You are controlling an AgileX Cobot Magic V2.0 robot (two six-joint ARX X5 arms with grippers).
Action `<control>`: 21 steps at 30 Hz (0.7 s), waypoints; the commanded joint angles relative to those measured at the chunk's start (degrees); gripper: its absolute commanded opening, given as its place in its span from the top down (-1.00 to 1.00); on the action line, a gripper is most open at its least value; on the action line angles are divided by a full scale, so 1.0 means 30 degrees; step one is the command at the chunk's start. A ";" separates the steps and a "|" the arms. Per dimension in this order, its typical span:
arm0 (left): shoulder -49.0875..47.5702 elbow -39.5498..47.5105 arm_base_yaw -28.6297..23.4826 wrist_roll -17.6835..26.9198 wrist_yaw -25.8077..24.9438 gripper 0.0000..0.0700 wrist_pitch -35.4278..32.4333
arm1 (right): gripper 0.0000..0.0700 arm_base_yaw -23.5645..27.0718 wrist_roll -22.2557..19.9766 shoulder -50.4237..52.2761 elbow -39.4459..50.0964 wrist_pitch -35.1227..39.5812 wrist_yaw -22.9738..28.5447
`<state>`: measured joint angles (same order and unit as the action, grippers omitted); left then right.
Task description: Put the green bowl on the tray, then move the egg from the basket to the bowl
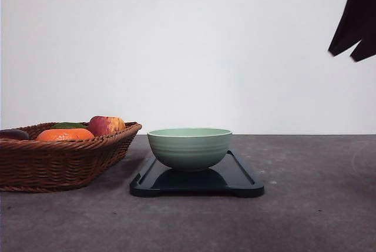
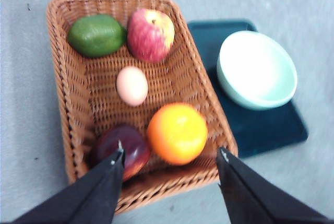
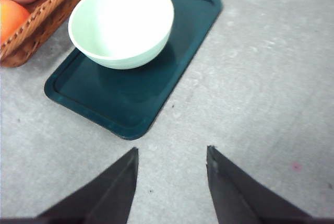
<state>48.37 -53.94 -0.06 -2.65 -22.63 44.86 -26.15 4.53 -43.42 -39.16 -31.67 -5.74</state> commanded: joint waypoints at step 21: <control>1.3238 -1.0096 0.5001 -0.0868 0.6151 -0.05 0.3091 | 0.27 -0.0080 0.0198 0.0016 -0.0080 0.0244 0.0073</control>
<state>86.48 -82.81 14.67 -5.96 -4.89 54.18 -26.15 4.60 -43.05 -39.16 -31.46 -5.76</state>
